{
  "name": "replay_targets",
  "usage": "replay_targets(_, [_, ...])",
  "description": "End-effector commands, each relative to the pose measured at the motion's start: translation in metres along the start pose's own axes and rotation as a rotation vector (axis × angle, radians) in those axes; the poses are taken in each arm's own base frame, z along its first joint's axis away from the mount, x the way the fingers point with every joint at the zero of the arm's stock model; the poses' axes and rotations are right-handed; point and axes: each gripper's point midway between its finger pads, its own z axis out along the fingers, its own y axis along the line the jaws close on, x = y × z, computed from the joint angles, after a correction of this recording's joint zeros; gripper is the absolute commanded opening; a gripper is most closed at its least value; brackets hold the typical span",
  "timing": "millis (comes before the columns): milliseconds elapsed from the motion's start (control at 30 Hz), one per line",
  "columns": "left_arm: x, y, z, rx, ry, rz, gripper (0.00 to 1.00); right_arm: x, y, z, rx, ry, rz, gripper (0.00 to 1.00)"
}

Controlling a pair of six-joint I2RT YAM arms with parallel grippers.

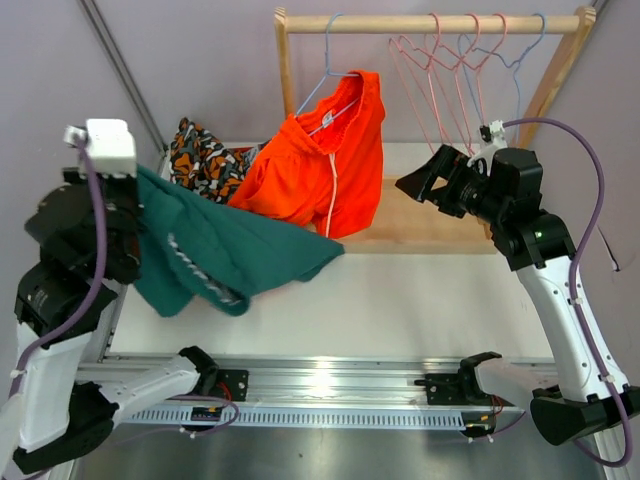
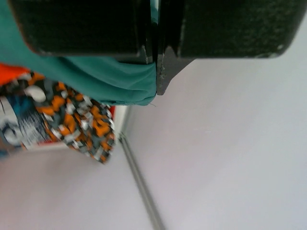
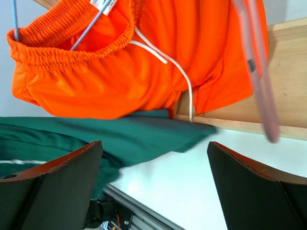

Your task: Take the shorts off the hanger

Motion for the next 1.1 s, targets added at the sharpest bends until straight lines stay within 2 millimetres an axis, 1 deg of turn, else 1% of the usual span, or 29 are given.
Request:
replay_targets(0, [-0.024, 0.011, 0.019, -0.113, 0.001, -0.098, 0.0, -0.003, 0.01, -0.003, -0.054, -0.013, -0.013, 0.99])
replay_targets(33, [-0.022, -0.003, 0.033, -0.093, 0.035, -0.073, 0.0, -0.003, 0.01, -0.003, -0.053, -0.014, -0.013, 0.99])
replay_targets(67, [-0.04, 0.011, 0.031, -0.098, -0.003, -0.149, 0.0, -0.003, 0.01, -0.003, -0.053, -0.013, -0.012, 0.99])
replay_targets(100, [-0.038, 0.011, 0.04, -0.108, 0.017, -0.185, 0.0, -0.003, 0.011, -0.002, -0.056, -0.012, -0.018, 0.99])
replay_targets(133, [-0.047, 0.001, 0.048, -0.057, -0.007, -0.204, 0.0, -0.003, 0.011, -0.002, -0.058, -0.01, -0.019, 0.99])
replay_targets(167, [-0.061, 0.001, 0.057, -0.053, -0.033, -0.24, 0.0, -0.003, 0.011, -0.001, -0.059, -0.006, -0.02, 0.99])
replay_targets(200, [-0.068, 0.004, 0.065, -0.065, -0.048, -0.262, 0.0, -0.003, 0.011, -0.001, -0.059, -0.004, -0.019, 1.0])
replay_targets(233, [-0.082, -0.01, 0.081, -0.015, -0.071, -0.279, 0.0, -0.002, 0.01, 0.0, -0.058, -0.002, -0.021, 0.99])
replay_targets(267, [-0.099, -0.004, 0.083, -0.015, -0.112, -0.309, 0.0, -0.001, 0.008, 0.001, -0.054, 0.0, -0.023, 0.99])
replay_targets(300, [-0.104, -0.006, 0.092, -0.018, -0.116, -0.308, 0.0, 0.001, 0.006, 0.002, -0.051, 0.007, -0.02, 0.99])
replay_targets(333, [-0.121, -0.002, 0.094, -0.006, -0.161, -0.327, 0.0, 0.001, 0.005, 0.003, -0.049, 0.009, -0.02, 0.99])
replay_targets(367, [-0.125, -0.012, 0.112, 0.003, -0.159, -0.328, 0.0, 0.002, 0.004, 0.003, -0.047, 0.013, -0.022, 0.99])
replay_targets(400, [-0.126, -0.006, 0.123, -0.018, -0.171, -0.342, 0.0, 0.006, 0.002, 0.005, -0.041, 0.02, -0.019, 0.99])
replay_targets(433, [-0.131, -0.01, 0.131, 0.016, -0.192, -0.35, 0.0, 0.007, 0.001, 0.005, -0.043, 0.02, -0.017, 0.99])
replay_targets(467, [-0.128, -0.01, 0.15, 0.002, -0.191, -0.368, 0.0, 0.008, -0.001, 0.006, -0.041, 0.021, -0.015, 0.99])
replay_targets(533, [-0.13, -0.019, 0.17, 0.049, -0.209, -0.395, 0.0, 0.012, -0.004, 0.009, -0.035, 0.033, -0.011, 0.99])
replay_targets(567, [-0.133, -0.017, 0.176, 0.054, -0.222, -0.409, 0.0, 0.012, -0.004, 0.008, -0.035, 0.035, -0.015, 0.99])
replay_targets(600, [-0.117, -0.022, 0.202, 0.049, -0.181, -0.412, 0.0, 0.012, -0.006, 0.009, -0.029, 0.035, -0.018, 0.99])
replay_targets(667, [-0.107, -0.027, 0.222, 0.085, -0.167, -0.436, 0.0, 0.012, -0.006, 0.008, -0.029, 0.035, -0.025, 0.99])
replay_targets(700, [-0.093, -0.039, 0.241, 0.095, -0.128, -0.423, 0.0, 0.011, -0.005, 0.008, -0.034, 0.033, -0.029, 0.99])
replay_targets(767, [-0.071, -0.057, 0.26, 0.121, -0.064, -0.443, 0.0, 0.007, 0.008, 0.007, -0.101, 0.023, -0.053, 0.99])
replay_targets(800, [-0.048, -0.078, 0.277, 0.154, -0.005, -0.434, 0.0, 0.002, 0.016, 0.007, -0.139, 0.005, -0.064, 0.99])
replay_targets(833, [-0.038, -0.089, 0.283, 0.179, 0.022, -0.444, 0.02, 0.002, 0.023, 0.005, -0.175, 0.012, -0.068, 0.99])
replay_targets(900, [0.002, -0.121, 0.3, 0.234, 0.123, -0.44, 0.21, -0.009, 0.042, 0.003, -0.241, -0.005, -0.087, 0.99])
replay_targets(933, [0.017, -0.131, 0.306, 0.238, 0.163, -0.458, 0.39, -0.011, 0.05, 0.002, -0.268, -0.006, -0.095, 0.99])
replay_targets(967, [0.037, -0.141, 0.31, 0.241, 0.214, -0.457, 0.98, -0.011, 0.058, 0.006, -0.288, 0.007, -0.102, 0.99])
replay_targets(1000, [0.052, -0.146, 0.31, 0.237, 0.253, -0.456, 0.99, -0.021, 0.075, 0.0, -0.327, -0.014, -0.129, 0.99])
replay_targets(1033, [0.059, -0.149, 0.31, 0.234, 0.274, -0.468, 0.99, -0.026, 0.084, -0.002, -0.349, -0.022, -0.144, 0.99])
replay_targets(1067, [0.045, -0.14, 0.301, 0.229, 0.237, -0.48, 0.99, -0.033, 0.104, -0.003, -0.387, -0.033, -0.165, 0.99])
